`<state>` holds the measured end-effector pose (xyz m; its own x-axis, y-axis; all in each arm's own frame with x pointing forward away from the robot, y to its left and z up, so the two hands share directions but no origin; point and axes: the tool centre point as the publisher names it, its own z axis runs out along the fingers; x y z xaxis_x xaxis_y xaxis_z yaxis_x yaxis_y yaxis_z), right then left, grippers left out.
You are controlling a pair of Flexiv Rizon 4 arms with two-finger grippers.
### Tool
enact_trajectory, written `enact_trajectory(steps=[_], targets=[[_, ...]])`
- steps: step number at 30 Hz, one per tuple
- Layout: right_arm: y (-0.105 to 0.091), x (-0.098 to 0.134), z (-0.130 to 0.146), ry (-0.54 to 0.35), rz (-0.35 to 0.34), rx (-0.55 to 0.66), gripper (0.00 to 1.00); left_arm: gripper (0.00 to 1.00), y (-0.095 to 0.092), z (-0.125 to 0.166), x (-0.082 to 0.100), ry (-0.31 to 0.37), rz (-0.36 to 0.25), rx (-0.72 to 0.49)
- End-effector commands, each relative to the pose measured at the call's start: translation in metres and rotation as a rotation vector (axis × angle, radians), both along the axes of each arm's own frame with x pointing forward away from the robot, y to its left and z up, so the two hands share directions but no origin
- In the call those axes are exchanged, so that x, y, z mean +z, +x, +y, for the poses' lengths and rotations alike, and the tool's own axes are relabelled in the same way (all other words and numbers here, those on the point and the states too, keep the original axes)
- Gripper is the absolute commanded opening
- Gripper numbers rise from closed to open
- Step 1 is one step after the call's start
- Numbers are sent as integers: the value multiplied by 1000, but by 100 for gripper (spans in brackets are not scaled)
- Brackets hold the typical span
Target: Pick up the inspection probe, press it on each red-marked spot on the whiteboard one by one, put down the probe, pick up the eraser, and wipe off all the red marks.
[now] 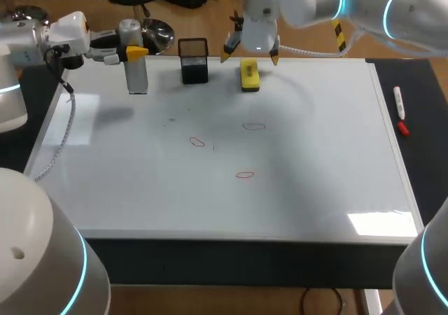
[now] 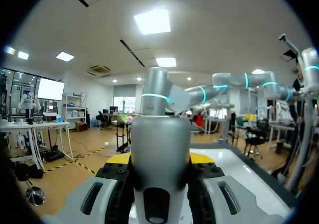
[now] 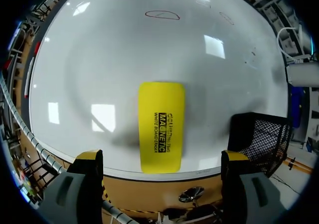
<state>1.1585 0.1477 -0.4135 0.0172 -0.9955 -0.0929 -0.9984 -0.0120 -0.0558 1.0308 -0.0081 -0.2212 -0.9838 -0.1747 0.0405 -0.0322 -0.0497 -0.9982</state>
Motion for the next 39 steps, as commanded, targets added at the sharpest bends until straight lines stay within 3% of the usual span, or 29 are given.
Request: enact_trajectory(steps=[1, 14, 16, 19, 21, 24, 27, 29, 31, 37, 39], targets=[[2, -2, 2, -10, 18, 13, 100, 0, -1, 0, 1, 1, -1, 3], [-8, -10, 5, -14, 43, 37, 100, 0, -1, 0, 1, 1, -1, 3], [-9, -11, 5, -16, 47, 35, 87, 0, -1, 0, 1, 1, -1, 3], [-11, -12, 5, -18, 53, 32, 87, 0, -1, 0, 1, 1, -1, 3], [-12, -13, 5, -19, 57, 32, 77, 0, -1, 0, 1, 1, -1, 3], [-12, -14, 4, -22, 64, 30, 73, 0, -1, 0, 1, 1, -1, 3], [-11, -16, 2, -28, 68, 26, 75, 0, -1, 0, 1, 1, -1, 3], [-10, -18, 1, -33, 68, 23, 69, 0, -1, 0, 1, 1, -1, 3], [-10, -19, 0, -39, 71, 20, 50, 0, -1, 0, 1, 1, -1, 3], [-10, -21, -3, -49, 84, 18, 42, 0, -1, 0, 1, 1, -1, 3], [-10, -21, -4, -52, 87, 17, 33, 0, -1, 0, 1, 1, -1, 3]])
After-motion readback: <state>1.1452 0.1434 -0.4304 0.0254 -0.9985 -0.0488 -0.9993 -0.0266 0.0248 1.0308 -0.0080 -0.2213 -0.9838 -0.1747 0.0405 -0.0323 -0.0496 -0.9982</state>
